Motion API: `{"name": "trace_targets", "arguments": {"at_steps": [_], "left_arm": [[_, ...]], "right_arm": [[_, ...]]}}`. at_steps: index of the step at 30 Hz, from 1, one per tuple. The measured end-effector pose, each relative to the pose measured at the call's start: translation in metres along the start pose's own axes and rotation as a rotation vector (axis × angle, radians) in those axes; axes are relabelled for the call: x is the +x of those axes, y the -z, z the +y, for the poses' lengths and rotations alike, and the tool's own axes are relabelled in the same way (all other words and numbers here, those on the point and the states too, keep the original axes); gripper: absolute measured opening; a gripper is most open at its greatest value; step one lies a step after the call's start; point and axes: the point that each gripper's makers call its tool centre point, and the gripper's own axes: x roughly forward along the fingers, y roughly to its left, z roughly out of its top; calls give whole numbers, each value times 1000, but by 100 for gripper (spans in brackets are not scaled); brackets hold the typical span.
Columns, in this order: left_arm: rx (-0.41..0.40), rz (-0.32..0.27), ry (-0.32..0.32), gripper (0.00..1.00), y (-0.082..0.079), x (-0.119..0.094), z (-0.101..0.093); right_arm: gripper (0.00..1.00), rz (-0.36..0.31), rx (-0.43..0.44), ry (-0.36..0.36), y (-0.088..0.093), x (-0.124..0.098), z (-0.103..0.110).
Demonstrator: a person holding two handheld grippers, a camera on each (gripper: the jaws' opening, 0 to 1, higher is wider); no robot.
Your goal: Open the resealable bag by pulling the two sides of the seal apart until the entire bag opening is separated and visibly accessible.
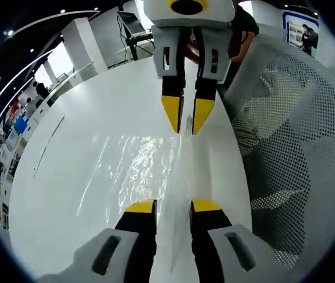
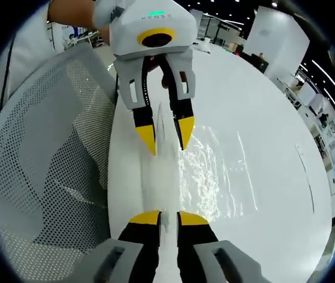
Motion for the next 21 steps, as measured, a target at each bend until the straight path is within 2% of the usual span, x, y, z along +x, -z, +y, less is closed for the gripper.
{"name": "trace_targets", "arguments": {"at_steps": [7, 21], "left_arm": [[-4, 3, 4, 18, 1, 0, -3], [-8, 10, 10, 18, 1, 1, -5]], "right_arm": [[8, -22, 27, -20, -5, 2, 4], [8, -115, 92, -27, -32, 1, -1]]}}
